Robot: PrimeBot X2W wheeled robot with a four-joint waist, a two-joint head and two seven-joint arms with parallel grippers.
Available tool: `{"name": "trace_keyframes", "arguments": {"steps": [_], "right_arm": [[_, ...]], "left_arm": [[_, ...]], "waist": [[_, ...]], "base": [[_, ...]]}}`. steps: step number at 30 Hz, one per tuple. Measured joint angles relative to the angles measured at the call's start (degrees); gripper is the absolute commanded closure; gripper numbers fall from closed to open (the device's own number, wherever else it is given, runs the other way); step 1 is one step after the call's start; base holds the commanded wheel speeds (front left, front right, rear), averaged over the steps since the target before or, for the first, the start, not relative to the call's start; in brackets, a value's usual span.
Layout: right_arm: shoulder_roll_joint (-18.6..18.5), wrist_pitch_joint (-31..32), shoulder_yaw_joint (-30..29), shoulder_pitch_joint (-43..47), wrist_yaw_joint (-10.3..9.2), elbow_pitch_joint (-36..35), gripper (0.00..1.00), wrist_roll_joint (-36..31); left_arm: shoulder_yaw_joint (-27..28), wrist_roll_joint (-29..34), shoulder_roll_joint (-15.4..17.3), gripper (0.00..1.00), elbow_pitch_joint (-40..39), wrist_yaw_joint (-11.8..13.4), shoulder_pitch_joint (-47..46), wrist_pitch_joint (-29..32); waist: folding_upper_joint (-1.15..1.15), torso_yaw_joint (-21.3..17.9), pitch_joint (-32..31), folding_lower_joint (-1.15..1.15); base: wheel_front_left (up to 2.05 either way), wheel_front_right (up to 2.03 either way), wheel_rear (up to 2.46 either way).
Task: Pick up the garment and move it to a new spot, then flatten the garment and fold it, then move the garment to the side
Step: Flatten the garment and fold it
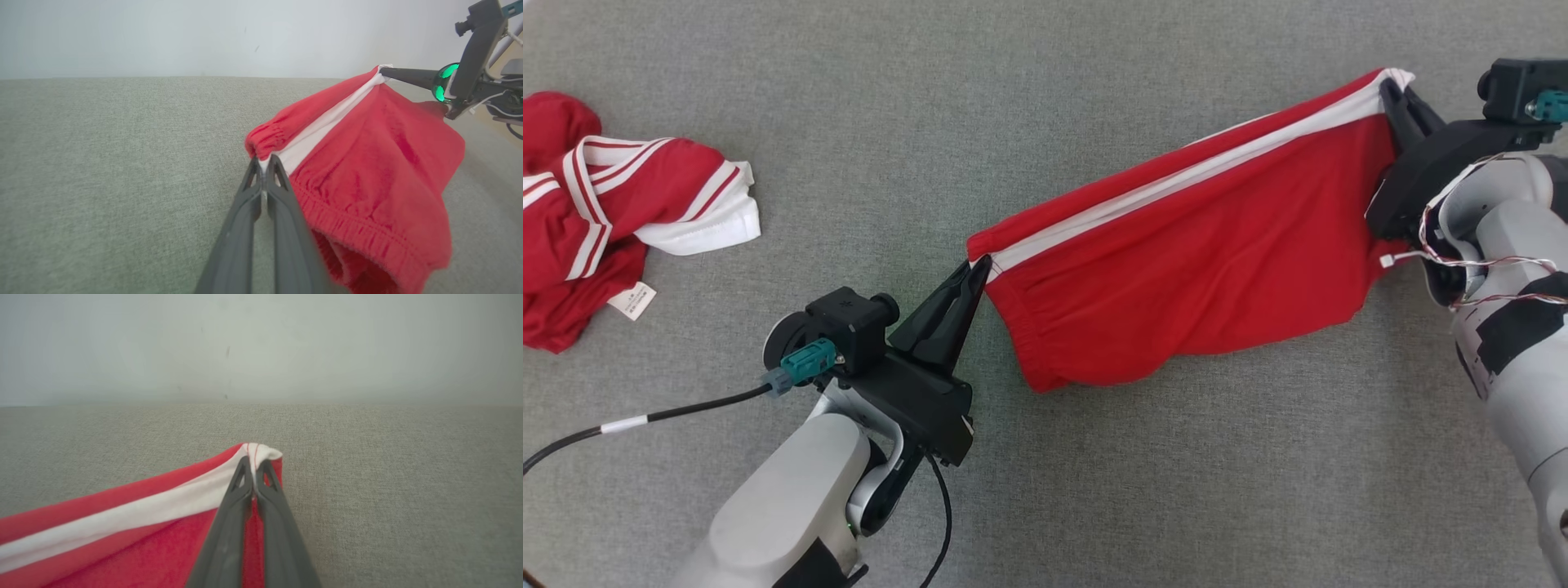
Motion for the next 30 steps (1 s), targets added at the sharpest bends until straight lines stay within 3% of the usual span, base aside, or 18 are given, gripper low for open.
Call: {"name": "trace_keyframes", "arguments": {"steps": [1,2,3,9,15,23,30], "right_arm": [[0.1,0.0,0.3,-0.2,0.00,1.0,0.82,0.2],[0.3,0.2,0.6,-0.3,0.00,1.9,0.54,0.4],[0.5,0.0,1.0,-0.3,0.00,2.5,0.00,0.5],[0.5,-1.9,3.3,0.0,-0.01,3.5,0.00,2.8],[-0.7,-4.3,5.8,3.2,-0.01,2.8,0.00,5.9],[-1.8,-5.4,8.3,9.5,-0.01,2.5,0.00,10.4],[-1.5,-5.9,9.7,12.3,-0.01,3.1,0.00,13.5]], "left_arm": [[-0.1,-0.1,-0.1,1.00,0.4,0.0,-0.2,0.0],[-0.2,-0.4,-0.2,0.66,1.0,0.0,-0.2,0.0],[-0.3,-0.4,-0.2,0.02,1.4,0.0,-0.2,0.0],[1.5,1.0,-0.1,0.00,1.9,0.0,0.2,0.0],[10.0,6.7,-0.9,0.00,-0.6,0.0,5.0,0.0],[26.7,19.0,-7.1,0.00,-11.5,2.0,17.5,0.0],[34.2,25.3,-11.3,0.00,-16.6,1.5,26.8,0.0]], "waist": [[0.00,0.0,0.0,0.00],[0.00,0.0,0.0,0.00],[0.00,0.0,-0.2,0.00],[0.00,-1.0,-1.6,-0.01],[-0.01,-1.9,-3.8,-0.01],[-0.01,-2.4,-6.7,-0.02],[-0.01,-1.6,-7.5,-0.02]], "base": [[0.00,0.00,0.00],[0.00,0.00,0.00],[0.00,0.00,0.00],[0.00,0.00,0.00],[0.00,0.00,0.00],[0.00,0.00,0.00],[0.00,0.00,0.00]]}}
